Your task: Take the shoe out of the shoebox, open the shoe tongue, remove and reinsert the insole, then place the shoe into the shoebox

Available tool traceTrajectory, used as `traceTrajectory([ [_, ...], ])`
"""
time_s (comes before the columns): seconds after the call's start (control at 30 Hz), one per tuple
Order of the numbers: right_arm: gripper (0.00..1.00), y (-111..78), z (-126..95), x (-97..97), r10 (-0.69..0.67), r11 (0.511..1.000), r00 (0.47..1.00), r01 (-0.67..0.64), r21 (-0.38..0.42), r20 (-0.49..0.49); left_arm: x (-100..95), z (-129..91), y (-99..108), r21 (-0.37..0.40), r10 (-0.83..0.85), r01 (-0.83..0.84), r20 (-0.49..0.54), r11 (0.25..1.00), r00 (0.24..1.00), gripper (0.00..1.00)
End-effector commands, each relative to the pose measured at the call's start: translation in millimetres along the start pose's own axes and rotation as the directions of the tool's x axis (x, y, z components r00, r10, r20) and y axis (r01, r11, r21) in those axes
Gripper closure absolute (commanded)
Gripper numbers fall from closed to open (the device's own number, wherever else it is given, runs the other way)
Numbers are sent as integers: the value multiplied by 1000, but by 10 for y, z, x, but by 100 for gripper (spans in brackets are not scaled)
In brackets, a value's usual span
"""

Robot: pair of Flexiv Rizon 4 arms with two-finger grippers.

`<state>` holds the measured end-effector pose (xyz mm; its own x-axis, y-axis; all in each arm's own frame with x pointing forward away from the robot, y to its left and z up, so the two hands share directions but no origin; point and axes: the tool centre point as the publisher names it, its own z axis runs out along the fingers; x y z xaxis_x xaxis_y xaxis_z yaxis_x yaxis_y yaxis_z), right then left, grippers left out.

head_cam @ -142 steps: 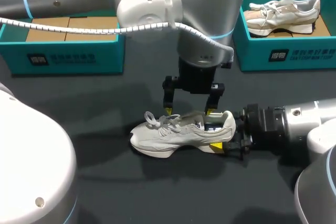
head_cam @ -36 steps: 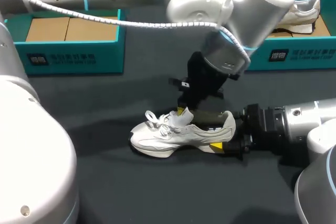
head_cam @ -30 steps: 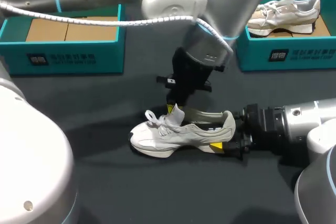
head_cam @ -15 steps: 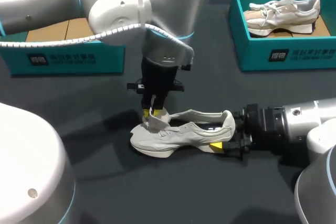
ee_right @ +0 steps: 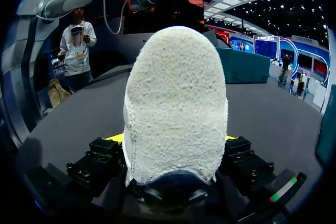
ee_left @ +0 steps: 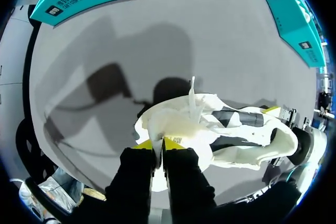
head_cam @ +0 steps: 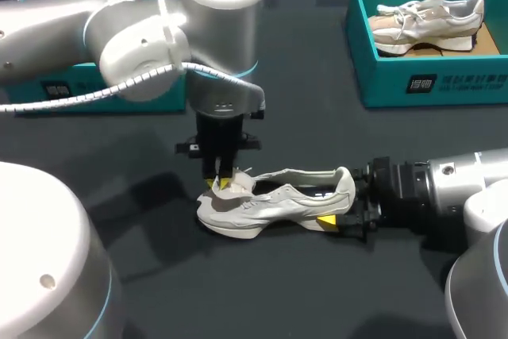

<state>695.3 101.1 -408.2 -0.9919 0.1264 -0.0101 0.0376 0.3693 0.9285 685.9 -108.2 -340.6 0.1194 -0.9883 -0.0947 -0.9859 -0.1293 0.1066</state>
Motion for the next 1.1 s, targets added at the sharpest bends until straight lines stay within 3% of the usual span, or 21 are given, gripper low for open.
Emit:
traceTrajectory([
  [0.03, 100, -6, -3, 3, 0, 1000, 1000, 0, 4, 2, -67, 83, -25, -2, 0, 0, -29, 1000, 1000, 85],
  [0.37, 100, -6, -3, 3, 0, 1000, 1000, 0, 4, 2, -128, 137, -50, 10, 12, -11, -8, 1000, 1000, 56],
  [0.5, 100, -6, -3, 3, 0, 1000, 1000, 0, 4, 2, -157, 161, -58, 17, 21, -21, 8, 1000, 1000, 50],
  [0.57, 100, -6, -3, 3, 0, 1000, 1000, 0, 4, 2, -170, 176, -63, 19, 23, -24, 16, 1000, 1000, 40],
  [0.7, 100, -6, -3, 3, 0, 1000, 1000, 0, 4, 2, -196, 178, -69, 23, 31, -32, 26, 999, 999, 33],
  [0.83, 100, -6, -3, 3, 0, 1000, 1000, 0, 4, 2, -205, 12, -62, 43, 42, -42, 1, 998, 999, 32],
  [1.1, 100, -6, -3, 3, 0, 1000, 1000, 0, 4, 2, -143, -428, 0, 81, 94, -87, -89, 993, 992, 18],
])
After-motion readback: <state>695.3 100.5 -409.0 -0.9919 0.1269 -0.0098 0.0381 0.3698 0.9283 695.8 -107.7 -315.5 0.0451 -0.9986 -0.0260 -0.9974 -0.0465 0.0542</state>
